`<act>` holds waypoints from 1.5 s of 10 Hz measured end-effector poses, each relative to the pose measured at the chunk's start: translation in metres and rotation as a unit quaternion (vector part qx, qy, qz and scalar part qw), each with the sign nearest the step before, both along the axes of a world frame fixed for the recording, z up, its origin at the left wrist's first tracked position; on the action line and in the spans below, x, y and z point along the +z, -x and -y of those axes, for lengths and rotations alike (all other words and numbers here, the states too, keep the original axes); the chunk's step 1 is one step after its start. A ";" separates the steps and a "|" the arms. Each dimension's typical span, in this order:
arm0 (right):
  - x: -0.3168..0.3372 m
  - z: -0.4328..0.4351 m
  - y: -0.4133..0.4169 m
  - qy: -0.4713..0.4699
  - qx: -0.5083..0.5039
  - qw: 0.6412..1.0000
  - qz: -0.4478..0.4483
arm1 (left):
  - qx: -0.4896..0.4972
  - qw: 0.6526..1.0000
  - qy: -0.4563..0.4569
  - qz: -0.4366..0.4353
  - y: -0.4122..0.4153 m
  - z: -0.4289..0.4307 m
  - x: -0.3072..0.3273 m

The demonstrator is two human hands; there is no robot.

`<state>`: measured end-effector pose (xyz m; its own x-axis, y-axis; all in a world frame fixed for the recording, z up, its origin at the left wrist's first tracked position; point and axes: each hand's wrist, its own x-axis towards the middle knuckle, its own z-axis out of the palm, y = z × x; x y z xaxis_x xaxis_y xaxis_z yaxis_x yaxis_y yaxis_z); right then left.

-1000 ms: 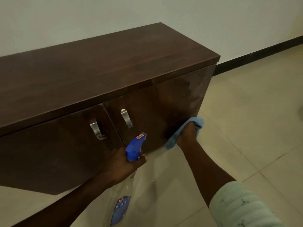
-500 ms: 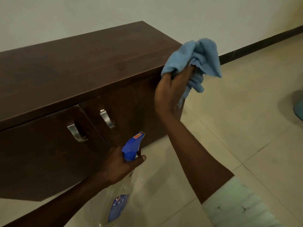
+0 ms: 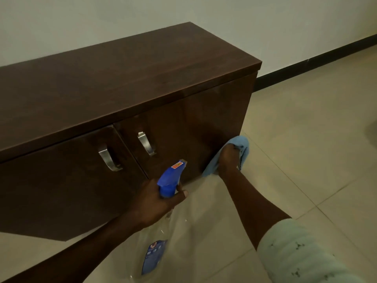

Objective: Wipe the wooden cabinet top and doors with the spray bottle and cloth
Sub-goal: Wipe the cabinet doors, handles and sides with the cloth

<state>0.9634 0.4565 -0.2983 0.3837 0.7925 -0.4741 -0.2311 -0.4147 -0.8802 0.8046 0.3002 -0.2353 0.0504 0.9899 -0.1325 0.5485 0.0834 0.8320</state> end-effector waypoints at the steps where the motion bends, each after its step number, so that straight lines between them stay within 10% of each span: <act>1: 0.036 0.010 0.016 -0.078 -0.031 0.988 0.128 | 0.011 1.000 -0.011 -0.015 0.005 0.003 0.005; 3: 0.086 0.055 0.056 -0.394 -0.003 0.885 0.247 | 0.074 0.989 -0.113 -0.051 0.024 0.023 0.010; 6: 0.044 0.110 0.090 -0.440 0.150 0.858 0.218 | 0.184 0.971 -0.131 -0.080 0.064 0.068 0.022; 9: 0.107 0.102 0.111 -0.451 0.065 0.851 0.261 | 0.192 0.968 -0.131 -0.100 0.076 0.079 0.019; 12: 0.111 0.105 0.137 -0.599 0.251 0.664 0.370 | 0.159 0.968 -0.169 -0.091 0.067 0.073 0.025; 15: 0.116 0.088 0.102 -0.573 0.152 0.698 0.401 | 0.205 0.961 -0.173 -0.071 0.078 0.080 0.029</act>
<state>0.8615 0.3684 -0.1820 -0.1067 0.5771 0.8097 0.4725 0.7459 -0.4694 0.7268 0.2202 -0.2066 -0.3480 0.9085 0.2313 0.6378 0.0486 0.7686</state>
